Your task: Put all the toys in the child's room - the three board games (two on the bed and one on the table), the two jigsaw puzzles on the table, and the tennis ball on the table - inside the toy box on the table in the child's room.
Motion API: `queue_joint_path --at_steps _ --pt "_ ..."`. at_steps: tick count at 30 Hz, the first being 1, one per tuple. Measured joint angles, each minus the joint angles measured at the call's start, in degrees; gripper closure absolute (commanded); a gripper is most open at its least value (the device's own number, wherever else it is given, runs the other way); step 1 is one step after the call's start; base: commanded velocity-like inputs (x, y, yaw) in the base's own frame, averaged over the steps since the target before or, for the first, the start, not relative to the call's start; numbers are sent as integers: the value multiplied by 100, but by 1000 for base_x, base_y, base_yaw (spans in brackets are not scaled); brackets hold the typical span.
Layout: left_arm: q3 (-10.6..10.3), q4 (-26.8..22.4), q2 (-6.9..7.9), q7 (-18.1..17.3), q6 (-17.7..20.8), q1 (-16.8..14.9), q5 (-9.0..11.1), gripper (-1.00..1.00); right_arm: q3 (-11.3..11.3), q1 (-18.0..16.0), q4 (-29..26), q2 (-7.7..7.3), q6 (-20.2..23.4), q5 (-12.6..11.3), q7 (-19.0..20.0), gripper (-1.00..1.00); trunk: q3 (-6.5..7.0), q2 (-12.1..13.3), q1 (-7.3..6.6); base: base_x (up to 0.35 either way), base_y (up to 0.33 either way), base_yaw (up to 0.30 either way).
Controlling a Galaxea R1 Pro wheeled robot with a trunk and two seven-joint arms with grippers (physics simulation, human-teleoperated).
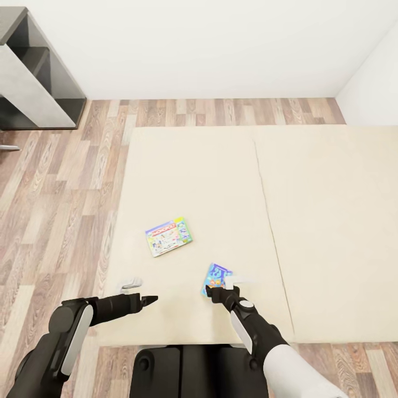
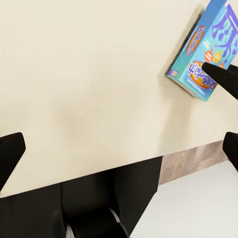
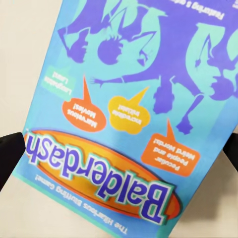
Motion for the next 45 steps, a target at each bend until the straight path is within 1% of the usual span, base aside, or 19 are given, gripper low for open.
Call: queue_joint_path --at_steps 5,26,45 --pt "1 0 0 0 -1 -2 0 -100 0 0 0 0 0 3 0 -100 0 0 0 0 109 0" --pt "1 1 0 0 -2 -3 0 -100 0 0 0 0 0 7 0 -100 0 0 0 0 26 0" --pt "1 0 0 0 0 -3 0 -100 0 0 0 0 0 6 0 -100 0 0 0 -19 75 0"
